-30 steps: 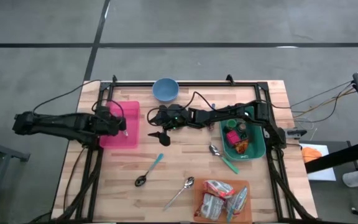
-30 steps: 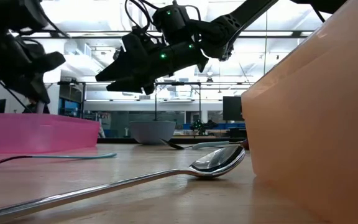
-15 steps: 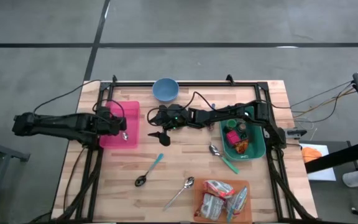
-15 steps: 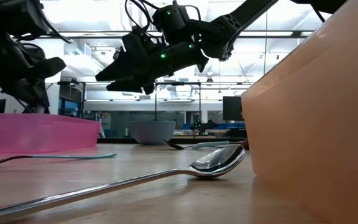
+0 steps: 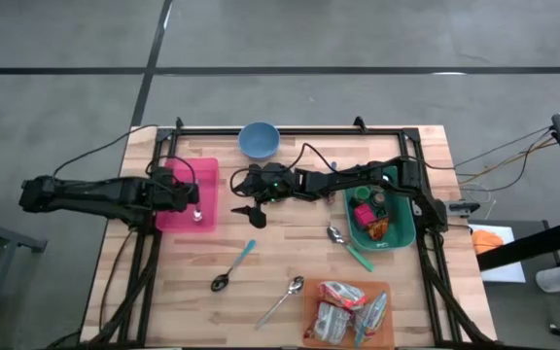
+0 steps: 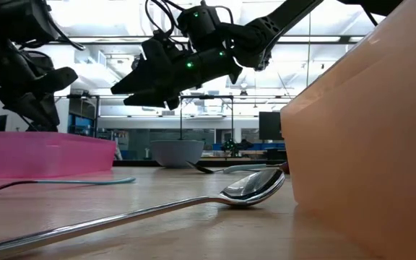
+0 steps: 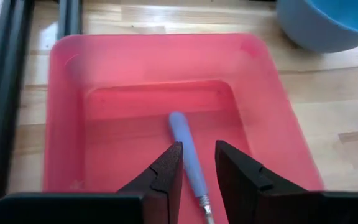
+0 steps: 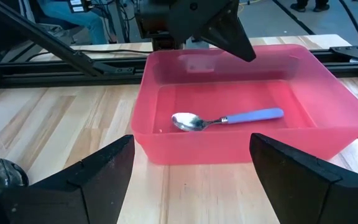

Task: Pick & Place Food Item
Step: Put the black spoon into the pink bin

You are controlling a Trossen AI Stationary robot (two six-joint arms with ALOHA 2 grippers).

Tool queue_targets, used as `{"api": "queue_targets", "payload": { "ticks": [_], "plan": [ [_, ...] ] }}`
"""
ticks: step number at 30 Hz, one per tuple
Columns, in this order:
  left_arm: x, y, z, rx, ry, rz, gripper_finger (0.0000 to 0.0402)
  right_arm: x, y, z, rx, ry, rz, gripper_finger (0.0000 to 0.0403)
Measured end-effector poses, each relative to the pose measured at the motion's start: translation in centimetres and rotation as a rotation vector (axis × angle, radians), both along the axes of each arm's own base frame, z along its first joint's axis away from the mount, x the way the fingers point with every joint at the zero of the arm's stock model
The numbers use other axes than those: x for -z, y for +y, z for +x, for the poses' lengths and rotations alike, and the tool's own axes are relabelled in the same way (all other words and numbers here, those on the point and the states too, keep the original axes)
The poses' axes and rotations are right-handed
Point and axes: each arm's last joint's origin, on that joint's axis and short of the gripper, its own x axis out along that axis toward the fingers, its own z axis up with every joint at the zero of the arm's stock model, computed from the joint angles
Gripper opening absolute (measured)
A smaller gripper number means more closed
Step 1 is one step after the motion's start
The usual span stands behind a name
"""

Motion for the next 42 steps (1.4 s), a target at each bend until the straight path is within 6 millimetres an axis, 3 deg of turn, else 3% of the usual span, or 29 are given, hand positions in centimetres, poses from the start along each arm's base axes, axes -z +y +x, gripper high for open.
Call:
{"api": "queue_targets", "payload": {
  "ticks": [8,21,28,42],
  "plan": [
    [-0.9,0.0,1.9,0.058,-0.182,0.028,0.0097,0.0,0.0,0.0,0.0,0.0,-0.001,0.0316],
    [-3.2,-0.1,3.6,0.476,-0.017,0.312,0.0098,0.0,0.0,0.0,0.003,0.001,0.006,0.0316],
    [-5.3,-0.4,5.0,0.691,-0.066,0.497,0.0098,0.0,0.0,0.0,0.003,0.001,0.006,0.0316],
    [-6.2,-0.8,5.5,0.87,-0.139,0.549,0.0098,0.0,0.0,0.0,0.007,0.002,0.018,0.0316]
  ]
}}
